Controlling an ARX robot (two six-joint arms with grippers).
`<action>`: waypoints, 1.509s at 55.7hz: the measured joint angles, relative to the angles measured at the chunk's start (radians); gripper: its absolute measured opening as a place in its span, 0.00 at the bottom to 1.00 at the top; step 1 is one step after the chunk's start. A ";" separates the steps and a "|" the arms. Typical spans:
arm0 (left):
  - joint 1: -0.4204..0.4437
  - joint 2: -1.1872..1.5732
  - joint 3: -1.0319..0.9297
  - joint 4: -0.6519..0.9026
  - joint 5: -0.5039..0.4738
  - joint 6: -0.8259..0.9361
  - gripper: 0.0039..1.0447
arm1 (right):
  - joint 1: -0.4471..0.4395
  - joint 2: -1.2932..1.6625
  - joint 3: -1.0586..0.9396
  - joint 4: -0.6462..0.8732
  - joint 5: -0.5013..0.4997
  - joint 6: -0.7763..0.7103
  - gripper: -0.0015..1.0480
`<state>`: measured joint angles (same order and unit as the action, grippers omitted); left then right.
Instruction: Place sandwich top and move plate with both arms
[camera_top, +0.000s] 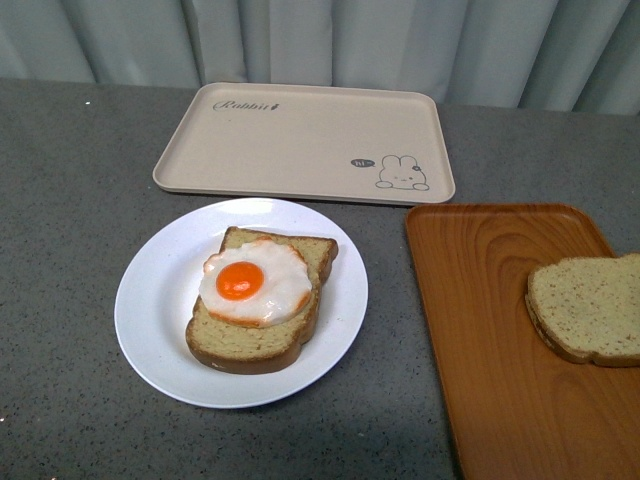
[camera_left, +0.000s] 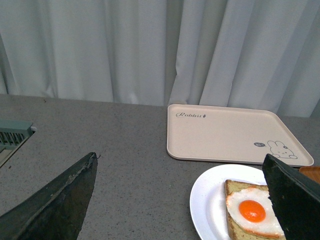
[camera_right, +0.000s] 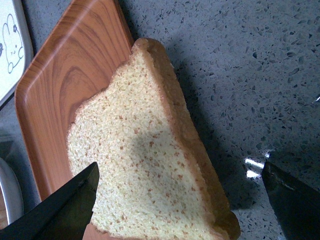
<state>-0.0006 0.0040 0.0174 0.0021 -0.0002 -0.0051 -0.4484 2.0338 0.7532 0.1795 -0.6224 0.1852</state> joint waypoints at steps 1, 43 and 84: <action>0.000 0.000 0.000 0.000 0.000 0.000 0.94 | 0.001 0.003 0.002 -0.004 0.001 0.000 0.91; 0.000 0.000 0.000 0.000 0.000 0.000 0.94 | -0.001 0.013 0.014 -0.036 0.020 0.007 0.06; 0.000 0.000 0.000 0.000 0.000 0.000 0.94 | 0.276 -0.356 -0.095 0.082 -0.135 0.221 0.02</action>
<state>-0.0006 0.0040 0.0174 0.0021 -0.0002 -0.0051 -0.1722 1.6779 0.6582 0.2611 -0.7578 0.4065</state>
